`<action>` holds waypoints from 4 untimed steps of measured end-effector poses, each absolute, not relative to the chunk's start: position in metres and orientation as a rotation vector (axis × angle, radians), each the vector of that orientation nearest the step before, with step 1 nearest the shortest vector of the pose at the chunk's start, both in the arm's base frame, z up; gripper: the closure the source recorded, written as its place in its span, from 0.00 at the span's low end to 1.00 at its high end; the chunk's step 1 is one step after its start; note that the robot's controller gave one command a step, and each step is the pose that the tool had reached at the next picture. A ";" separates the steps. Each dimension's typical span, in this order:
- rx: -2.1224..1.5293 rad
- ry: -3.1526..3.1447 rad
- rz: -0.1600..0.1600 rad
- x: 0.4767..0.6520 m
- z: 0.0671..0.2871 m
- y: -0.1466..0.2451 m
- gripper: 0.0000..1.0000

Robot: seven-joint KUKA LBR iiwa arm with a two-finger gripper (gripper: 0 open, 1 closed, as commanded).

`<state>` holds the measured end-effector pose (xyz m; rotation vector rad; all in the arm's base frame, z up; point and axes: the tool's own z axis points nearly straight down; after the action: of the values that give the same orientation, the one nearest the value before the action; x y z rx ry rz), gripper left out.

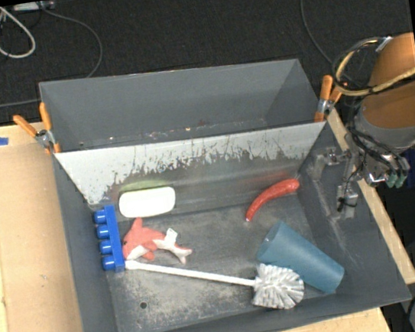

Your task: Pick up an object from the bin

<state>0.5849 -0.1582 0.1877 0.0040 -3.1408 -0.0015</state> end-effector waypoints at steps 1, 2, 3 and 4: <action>0.059 -3.139 -0.005 0.493 0.073 -0.106 0.00; 0.403 -3.132 0.005 0.511 0.121 -0.054 0.00; 0.152 -3.149 0.005 0.479 0.101 -0.061 0.00; 0.788 -3.105 0.037 0.492 0.081 -0.039 0.00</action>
Offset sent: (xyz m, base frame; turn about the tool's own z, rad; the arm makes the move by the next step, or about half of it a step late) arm -0.0763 0.1026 -0.0673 -0.2539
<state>0.4924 -0.0394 0.0807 0.7876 -3.1052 0.0369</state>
